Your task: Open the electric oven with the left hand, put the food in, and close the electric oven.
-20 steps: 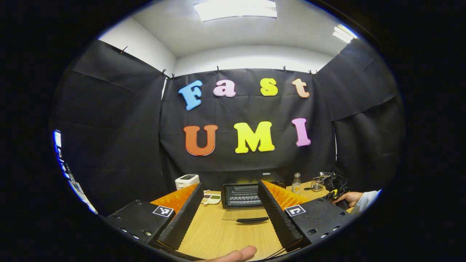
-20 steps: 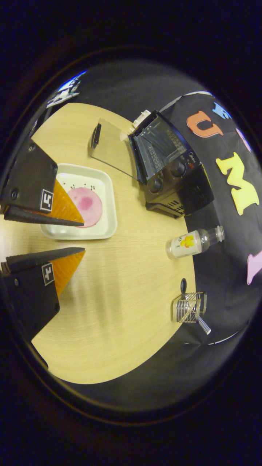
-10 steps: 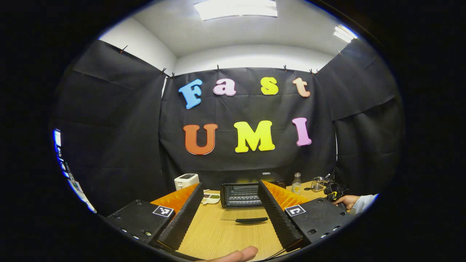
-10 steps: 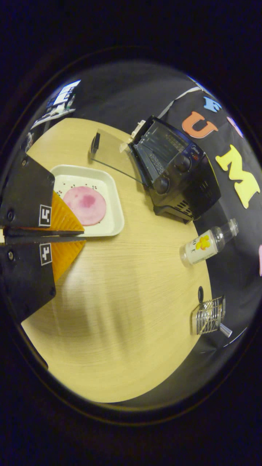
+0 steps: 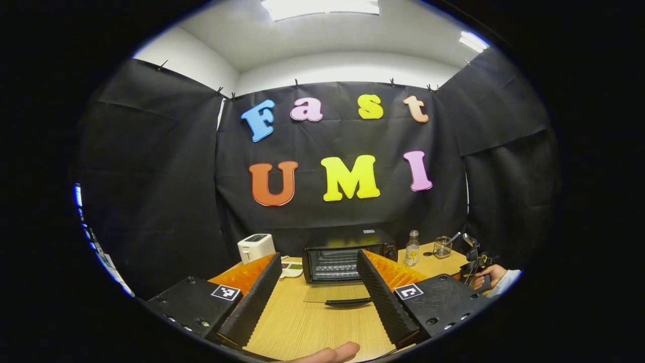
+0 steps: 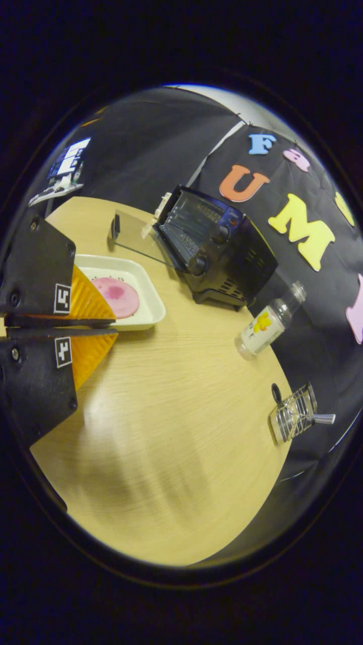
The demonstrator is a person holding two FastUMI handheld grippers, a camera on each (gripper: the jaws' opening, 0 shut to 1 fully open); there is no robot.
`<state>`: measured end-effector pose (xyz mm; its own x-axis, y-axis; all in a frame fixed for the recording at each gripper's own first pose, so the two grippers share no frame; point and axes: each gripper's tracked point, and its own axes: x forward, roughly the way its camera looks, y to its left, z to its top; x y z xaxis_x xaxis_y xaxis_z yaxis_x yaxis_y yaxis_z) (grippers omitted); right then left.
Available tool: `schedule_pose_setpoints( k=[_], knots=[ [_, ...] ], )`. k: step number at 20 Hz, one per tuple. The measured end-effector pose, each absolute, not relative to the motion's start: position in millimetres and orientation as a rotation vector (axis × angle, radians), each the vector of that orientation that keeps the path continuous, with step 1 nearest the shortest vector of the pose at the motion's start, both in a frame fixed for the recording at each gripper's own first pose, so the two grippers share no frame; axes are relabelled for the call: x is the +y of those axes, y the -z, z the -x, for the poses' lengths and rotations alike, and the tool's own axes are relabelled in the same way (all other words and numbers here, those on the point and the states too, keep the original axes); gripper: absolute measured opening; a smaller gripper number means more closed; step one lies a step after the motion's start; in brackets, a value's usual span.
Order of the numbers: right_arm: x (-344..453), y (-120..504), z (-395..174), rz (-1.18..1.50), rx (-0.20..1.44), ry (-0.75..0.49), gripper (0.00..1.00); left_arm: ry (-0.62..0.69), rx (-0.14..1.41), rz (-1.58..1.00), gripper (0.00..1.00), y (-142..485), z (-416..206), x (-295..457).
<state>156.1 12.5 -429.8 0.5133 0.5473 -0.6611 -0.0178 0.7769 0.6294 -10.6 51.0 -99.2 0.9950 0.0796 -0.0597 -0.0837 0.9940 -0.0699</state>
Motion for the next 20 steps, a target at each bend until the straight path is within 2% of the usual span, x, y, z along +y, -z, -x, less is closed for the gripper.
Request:
schedule_pose_setpoints(
  k=[9,10,11,12,14,20],
  knots=[
    [-7.1,371.8,-145.0,-0.618,0.902,-0.308,0.00,-0.056,0.084,0.093,0.95,113.4,13.0,49.6],
    [-3.3,363.0,-143.3,-0.611,0.892,-0.312,0.04,-0.057,0.080,0.093,0.95,113.0,15.1,52.5],
    [2.5,355.3,-139.9,-0.610,0.889,-0.314,0.00,-0.061,0.077,0.094,0.95,113.6,16.8,56.5],
    [9.8,348.1,-137.7,-0.619,0.887,-0.318,0.04,-0.068,0.075,0.096,0.95,115.5,19.9,60.5],
    [27.0,337.8,-131.4,-0.634,0.894,-0.323,0.00,-0.076,0.079,0.101,0.95,120.8,23.3,67.6],
    [86.4,319.1,-139.4,-0.688,0.872,-0.314,0.01,-0.080,0.096,0.117,0.95,136.2,33.2,84.4]
  ],
)
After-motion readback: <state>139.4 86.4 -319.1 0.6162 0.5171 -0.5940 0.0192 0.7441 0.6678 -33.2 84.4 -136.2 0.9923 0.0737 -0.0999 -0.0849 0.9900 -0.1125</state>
